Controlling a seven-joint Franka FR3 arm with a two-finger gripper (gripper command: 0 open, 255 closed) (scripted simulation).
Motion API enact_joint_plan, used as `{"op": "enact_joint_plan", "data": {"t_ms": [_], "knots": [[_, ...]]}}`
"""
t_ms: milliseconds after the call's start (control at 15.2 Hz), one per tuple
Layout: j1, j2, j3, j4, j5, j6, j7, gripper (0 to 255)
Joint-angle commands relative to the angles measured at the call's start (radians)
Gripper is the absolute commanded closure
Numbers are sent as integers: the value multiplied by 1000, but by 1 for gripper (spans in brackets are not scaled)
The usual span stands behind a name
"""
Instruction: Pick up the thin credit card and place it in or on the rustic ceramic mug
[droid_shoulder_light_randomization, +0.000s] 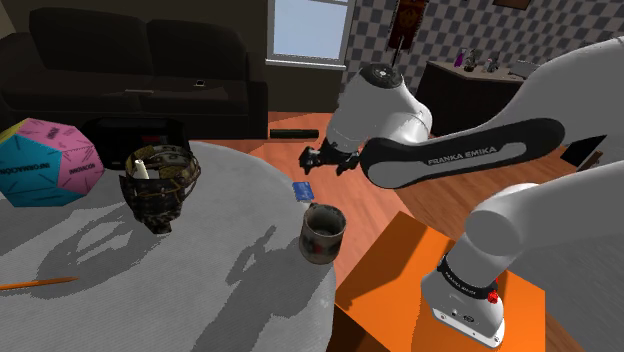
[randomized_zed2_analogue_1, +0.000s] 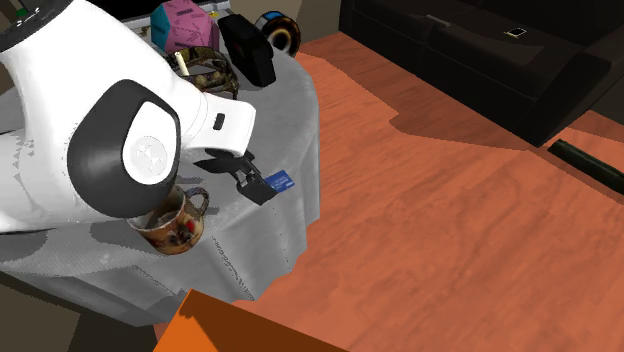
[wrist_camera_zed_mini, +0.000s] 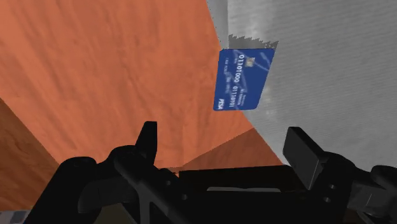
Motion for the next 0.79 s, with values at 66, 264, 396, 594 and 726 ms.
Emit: {"op": "enact_joint_plan", "data": {"t_ms": [66,264,396,594,726], "knots": [[-195,85,201,15,-98,143,217,0],[-485,133,476,74,-220,233,445,0],[-521,138,507,75,-223,248,449,0],[-619,159,586,80,-256,291,473,0],[-692,169,646,85,-276,318,488,0]]}}
